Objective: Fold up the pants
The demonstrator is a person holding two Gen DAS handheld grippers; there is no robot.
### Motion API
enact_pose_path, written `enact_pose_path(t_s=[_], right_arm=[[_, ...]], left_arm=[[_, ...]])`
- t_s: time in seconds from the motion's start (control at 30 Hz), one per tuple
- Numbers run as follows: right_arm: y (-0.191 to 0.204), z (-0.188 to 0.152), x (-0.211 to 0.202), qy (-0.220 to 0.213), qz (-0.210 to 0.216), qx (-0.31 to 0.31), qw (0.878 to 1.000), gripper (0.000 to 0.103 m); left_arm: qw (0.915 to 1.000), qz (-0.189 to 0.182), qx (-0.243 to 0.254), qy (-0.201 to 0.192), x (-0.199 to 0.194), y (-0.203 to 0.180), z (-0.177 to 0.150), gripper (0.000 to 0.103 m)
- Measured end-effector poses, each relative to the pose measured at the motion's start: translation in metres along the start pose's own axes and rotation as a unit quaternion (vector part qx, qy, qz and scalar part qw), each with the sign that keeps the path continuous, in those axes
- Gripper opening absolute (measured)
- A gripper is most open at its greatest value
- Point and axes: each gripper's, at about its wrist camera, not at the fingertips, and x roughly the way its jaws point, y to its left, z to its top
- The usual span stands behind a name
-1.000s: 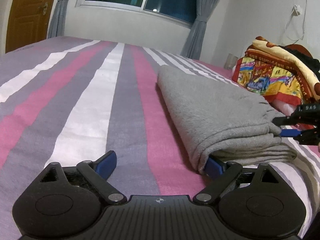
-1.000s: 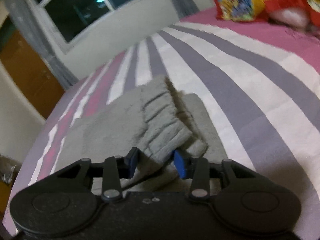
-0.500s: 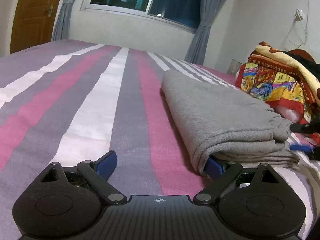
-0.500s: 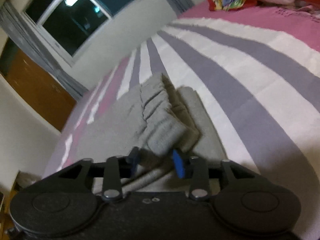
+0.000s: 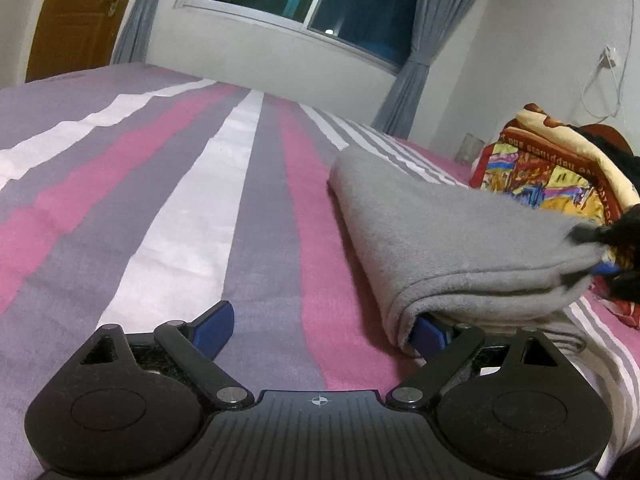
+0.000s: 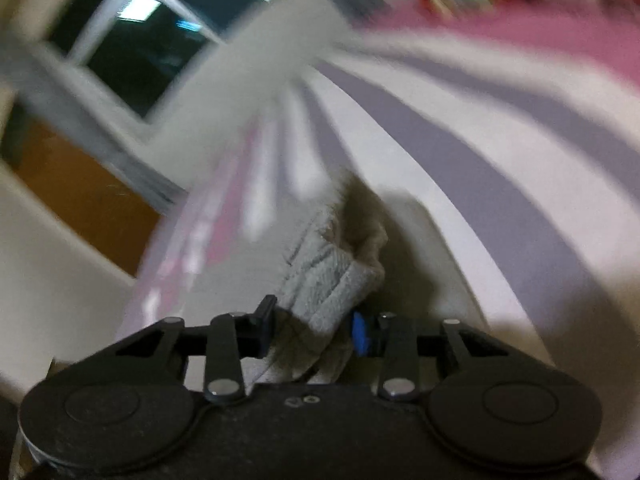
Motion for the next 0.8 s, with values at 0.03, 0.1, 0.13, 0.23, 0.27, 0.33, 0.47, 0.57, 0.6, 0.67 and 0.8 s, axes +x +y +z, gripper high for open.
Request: enact_pose_path(t_s=[0.03,0.1,0.13,0.23,0.27,0.33,0.47,0.57,0.6,0.67,0.8], right_arm=[[0.004,-0.005,-0.009,-0.017,0.002,-0.021,1.000,0.036],[-0.006,-0.013,-0.002,-0.009,-0.029,-0.030,0.999,0.036],[-0.021,-0.016,0.014,0.028,-0.062,-0.006,0.998,0.036],[-0.045,-0.024,0.025,0.050,-0.065,0.050,0.995,0.036],[-0.040,-0.023,0.024,0.047,-0.067,0.040,0.996,0.036],[-0.028,-0.022,0.013,0.028,-0.054,0.025,0.998,0.036],[-0.033,-0.022,0.007,0.011,-0.050,0.009,0.999,0.036],[-0.064,-0.026,0.018,0.050,-0.054,0.060,0.996,0.036],[-0.063,-0.025,0.017,0.054,-0.050,0.054,0.996,0.037],[-0.057,-0.021,0.010,0.058,-0.053,0.038,0.996,0.044],[-0.039,-0.007,-0.023,0.005,-0.070,-0.051,0.996,0.053]], left_arm=[[1.0000,-0.002,-0.001,0.000,0.001,0.001,0.000,0.091],[1.0000,-0.002,0.002,0.001,0.002,0.001,-0.001,0.092],[1.0000,-0.002,0.004,0.002,0.002,0.001,-0.001,0.092],[1.0000,-0.001,0.007,0.002,0.003,0.000,-0.001,0.093],[1.0000,0.000,0.006,0.001,0.001,0.000,-0.002,0.093],[1.0000,0.000,0.006,0.001,0.002,0.001,-0.002,0.093],[1.0000,0.000,0.006,0.001,0.002,0.001,-0.002,0.094],[0.9999,0.001,0.013,0.009,0.003,0.000,-0.001,0.096],[0.9998,0.001,0.014,0.016,0.002,0.000,0.001,0.096],[0.9990,-0.001,0.029,0.034,-0.002,-0.002,0.007,0.096],[0.9977,-0.040,0.046,0.029,-0.035,0.003,0.020,0.096]])
